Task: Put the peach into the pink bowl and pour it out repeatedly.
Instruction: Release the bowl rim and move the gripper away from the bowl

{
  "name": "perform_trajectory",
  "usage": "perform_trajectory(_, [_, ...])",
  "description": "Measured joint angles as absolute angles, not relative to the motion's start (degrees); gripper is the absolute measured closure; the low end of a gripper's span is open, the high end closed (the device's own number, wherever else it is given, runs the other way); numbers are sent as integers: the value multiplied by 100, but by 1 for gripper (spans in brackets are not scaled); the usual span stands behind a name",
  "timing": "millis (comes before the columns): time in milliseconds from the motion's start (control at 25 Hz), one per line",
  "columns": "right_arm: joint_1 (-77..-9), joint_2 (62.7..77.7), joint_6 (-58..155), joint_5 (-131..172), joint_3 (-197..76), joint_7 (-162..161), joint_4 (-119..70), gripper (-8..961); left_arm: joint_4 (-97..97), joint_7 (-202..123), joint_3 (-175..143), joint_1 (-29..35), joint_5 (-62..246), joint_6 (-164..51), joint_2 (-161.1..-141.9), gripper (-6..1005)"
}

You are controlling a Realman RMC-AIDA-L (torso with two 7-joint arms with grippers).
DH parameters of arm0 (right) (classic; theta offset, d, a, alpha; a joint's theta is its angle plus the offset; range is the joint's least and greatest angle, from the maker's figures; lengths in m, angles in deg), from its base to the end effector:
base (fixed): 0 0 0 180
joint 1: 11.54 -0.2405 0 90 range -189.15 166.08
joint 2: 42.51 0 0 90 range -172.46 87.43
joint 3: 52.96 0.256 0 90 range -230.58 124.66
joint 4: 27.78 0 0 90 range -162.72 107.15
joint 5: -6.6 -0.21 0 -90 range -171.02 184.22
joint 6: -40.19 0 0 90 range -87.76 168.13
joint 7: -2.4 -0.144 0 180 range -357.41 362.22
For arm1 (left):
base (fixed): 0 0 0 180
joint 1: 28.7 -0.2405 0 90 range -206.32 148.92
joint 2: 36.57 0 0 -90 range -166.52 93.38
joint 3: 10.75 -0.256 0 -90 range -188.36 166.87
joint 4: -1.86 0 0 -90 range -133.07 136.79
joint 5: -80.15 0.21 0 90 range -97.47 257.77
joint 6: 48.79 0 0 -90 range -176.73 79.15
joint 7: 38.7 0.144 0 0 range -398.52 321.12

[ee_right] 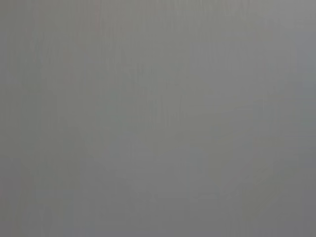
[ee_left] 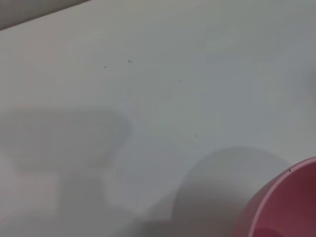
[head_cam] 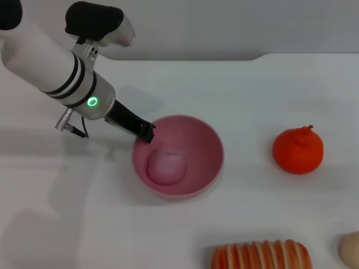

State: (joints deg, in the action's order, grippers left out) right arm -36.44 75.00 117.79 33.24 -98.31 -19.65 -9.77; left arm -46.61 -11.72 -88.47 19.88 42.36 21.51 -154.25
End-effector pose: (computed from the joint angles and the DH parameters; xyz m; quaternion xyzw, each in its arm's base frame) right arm 0.3206 0.3498 0.1155 -0.5751 0.1133 0.4133 0.6968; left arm -0.1774 0.4088 -0.0441 -0.8833 -0.4164 0.1133 0.1833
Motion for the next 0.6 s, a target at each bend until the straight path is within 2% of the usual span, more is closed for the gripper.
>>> perform_trajectory(320, [-3641,7500,11779,3324,-9831,-1965,-977,447,-4620,-1202,-8814,1993,4235,2222,-15419,953])
perform_trajectory(600, [-3639,7500,11779,3322,-9830,-1965,-977,447,-4593,-1193,-8817,2008,4240,2268,-15416,757])
